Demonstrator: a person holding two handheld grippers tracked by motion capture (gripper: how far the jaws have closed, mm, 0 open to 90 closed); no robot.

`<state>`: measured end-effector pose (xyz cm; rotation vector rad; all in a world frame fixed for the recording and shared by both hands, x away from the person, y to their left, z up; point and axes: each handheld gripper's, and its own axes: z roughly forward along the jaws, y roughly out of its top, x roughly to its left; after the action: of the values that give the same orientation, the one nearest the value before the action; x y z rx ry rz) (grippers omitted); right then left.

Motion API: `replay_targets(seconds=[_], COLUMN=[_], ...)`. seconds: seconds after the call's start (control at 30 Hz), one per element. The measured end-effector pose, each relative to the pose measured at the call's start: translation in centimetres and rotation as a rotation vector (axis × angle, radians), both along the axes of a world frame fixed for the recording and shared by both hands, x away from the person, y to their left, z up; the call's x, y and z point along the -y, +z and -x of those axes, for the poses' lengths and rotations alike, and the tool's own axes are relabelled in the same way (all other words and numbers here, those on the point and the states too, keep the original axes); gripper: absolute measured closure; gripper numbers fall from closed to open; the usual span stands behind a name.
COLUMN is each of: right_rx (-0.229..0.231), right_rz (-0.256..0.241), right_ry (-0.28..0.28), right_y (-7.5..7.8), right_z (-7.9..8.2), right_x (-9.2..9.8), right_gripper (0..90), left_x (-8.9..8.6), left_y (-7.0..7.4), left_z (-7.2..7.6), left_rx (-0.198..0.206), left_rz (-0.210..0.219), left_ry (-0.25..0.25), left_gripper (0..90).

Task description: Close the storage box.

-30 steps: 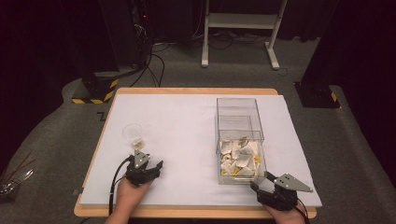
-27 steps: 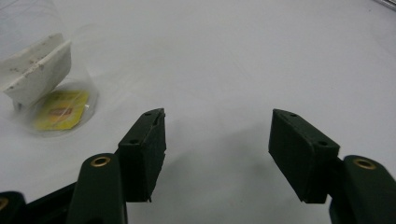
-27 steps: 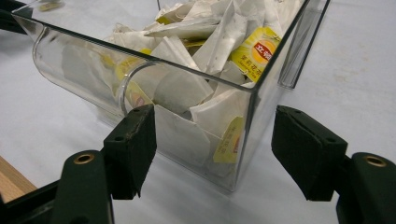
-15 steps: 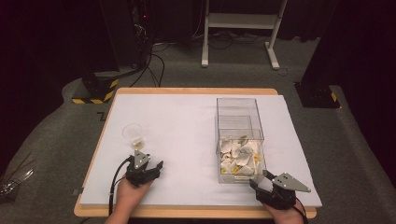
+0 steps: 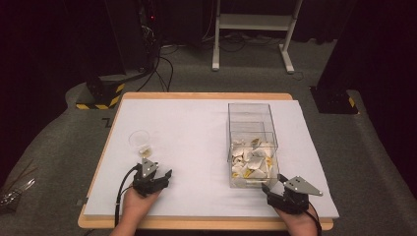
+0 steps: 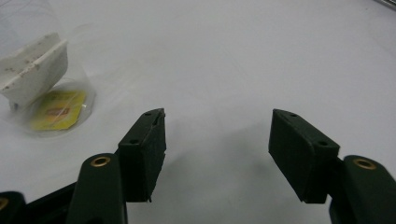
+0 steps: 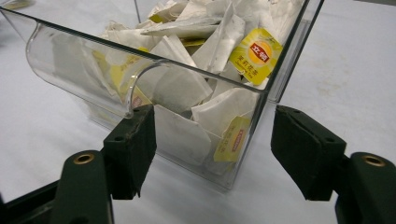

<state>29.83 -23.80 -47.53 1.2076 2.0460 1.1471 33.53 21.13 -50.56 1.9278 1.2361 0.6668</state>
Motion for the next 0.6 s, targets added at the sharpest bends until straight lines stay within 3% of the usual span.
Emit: replay_targets(seconds=[0.6], right_rx=[0.02], right_rz=[-0.002], right_ry=[-0.086], right_y=[0.3], right_z=[-3.6], right_x=[-0.8], right_gripper=[24.0], left_x=[0.0], left_y=[0.0], left_z=[0.0], left_rx=[0.001], left_rz=[0.004], left_ry=[-0.004], left_gripper=[36.9])
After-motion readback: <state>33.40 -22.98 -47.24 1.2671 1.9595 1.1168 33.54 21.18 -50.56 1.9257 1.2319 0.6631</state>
